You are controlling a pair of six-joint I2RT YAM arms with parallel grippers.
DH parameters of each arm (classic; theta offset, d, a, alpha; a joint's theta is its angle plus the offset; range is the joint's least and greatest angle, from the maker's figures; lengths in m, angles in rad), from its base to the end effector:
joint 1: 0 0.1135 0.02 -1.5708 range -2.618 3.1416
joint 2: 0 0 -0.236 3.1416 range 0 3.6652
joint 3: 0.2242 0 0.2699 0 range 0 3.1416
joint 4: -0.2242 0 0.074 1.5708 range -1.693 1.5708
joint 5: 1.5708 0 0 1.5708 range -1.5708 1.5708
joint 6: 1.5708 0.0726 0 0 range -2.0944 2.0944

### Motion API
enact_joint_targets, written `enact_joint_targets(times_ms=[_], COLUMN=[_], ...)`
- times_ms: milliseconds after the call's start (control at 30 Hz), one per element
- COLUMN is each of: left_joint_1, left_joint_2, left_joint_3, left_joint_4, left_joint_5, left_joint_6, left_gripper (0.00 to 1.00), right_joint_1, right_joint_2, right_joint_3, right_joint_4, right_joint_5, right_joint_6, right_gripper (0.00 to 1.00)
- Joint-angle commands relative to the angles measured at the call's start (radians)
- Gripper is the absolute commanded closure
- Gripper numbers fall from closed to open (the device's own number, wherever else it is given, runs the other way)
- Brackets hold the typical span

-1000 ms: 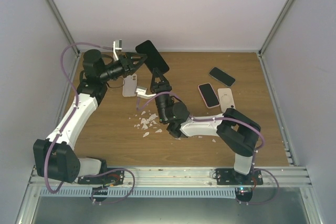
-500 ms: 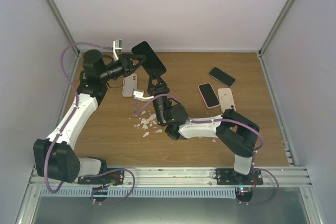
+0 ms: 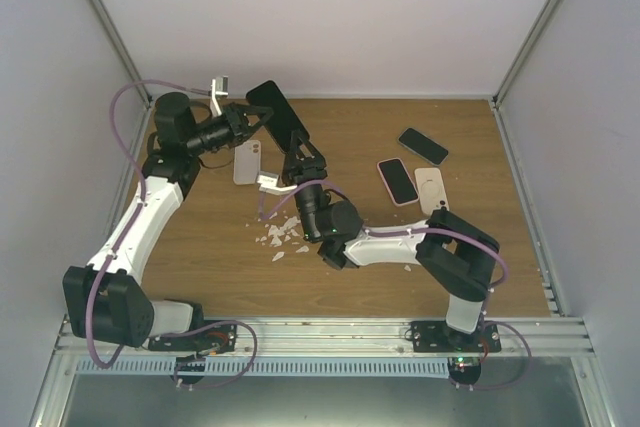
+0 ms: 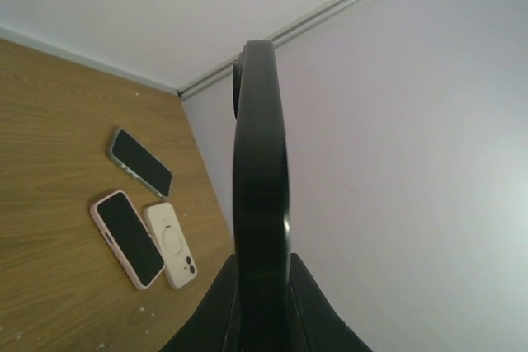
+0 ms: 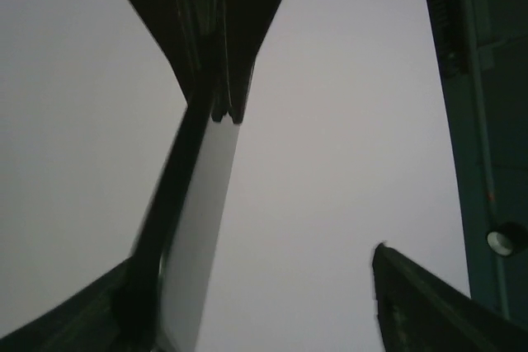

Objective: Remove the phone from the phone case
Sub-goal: Place the phone at the center of the board.

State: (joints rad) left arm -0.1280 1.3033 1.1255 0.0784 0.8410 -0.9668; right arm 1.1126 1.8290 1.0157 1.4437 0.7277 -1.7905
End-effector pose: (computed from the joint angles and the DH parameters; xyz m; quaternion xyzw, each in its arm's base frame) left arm 0.3393 -0.0982 0.3415 -0.0254 0.7297 -0.5773 0.3656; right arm 0.2239 0.3448 0.2673 -0.3827 0.3654 -0.4291 0.7321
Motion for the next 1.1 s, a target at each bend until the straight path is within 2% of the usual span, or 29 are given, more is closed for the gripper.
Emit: enact_joint_targets(times_ms=[0, 167, 400, 500, 600, 667, 767, 833, 1067], left_joint_1=[0.032, 0.094, 0.159, 0.183, 0.203, 0.221, 0.252, 0.267, 0.287], left_joint_2=[-0.017, -0.022, -0.016, -0.025, -0.031, -0.038, -0.048, -0.040, 0.077], left_joint_3=[0.101, 0.156, 0.262, 0.237, 0.202, 0.166, 0.093, 0.062, 0.111], left_joint_4=[-0.063, -0.172, -0.378, -0.407, -0.432, -0.442, -0.471, -0.523, -0.803], left_joint_5=[-0.013, 0.038, 0.109, 0.170, 0.225, 0.253, 0.283, 0.294, 0.299], left_joint_6=[0.169, 0.307, 0.565, 0.641, 0.710, 0.748, 0.806, 0.881, 1.162], left_gripper=[1.00, 1.00, 1.00, 1.00, 1.00, 1.00, 1.00, 1.00, 1.00], right_joint_1=[0.008, 0.006, -0.025, -0.071, -0.142, -0.204, -0.328, -0.416, -0.610], right_joint_2=[-0.091, -0.158, -0.262, -0.325, -0.410, -0.468, -0.549, -0.602, -0.696], right_joint_3=[-0.039, -0.115, -0.180, -0.203, -0.202, -0.172, -0.082, -0.035, -0.045], right_joint_4=[0.064, 0.020, -0.143, -0.244, -0.472, -0.703, -1.113, -1.302, -1.533], right_joint_5=[0.000, 0.015, 0.041, 0.046, 0.053, 0.039, -0.059, -0.158, -0.333], right_joint_6=[0.052, 0.087, 0.231, 0.307, 0.485, 0.646, 0.946, 1.085, 1.205], right_gripper=[0.24, 0.01, 0.00, 0.00, 0.00, 0.00, 0.00, 0.00, 0.00])
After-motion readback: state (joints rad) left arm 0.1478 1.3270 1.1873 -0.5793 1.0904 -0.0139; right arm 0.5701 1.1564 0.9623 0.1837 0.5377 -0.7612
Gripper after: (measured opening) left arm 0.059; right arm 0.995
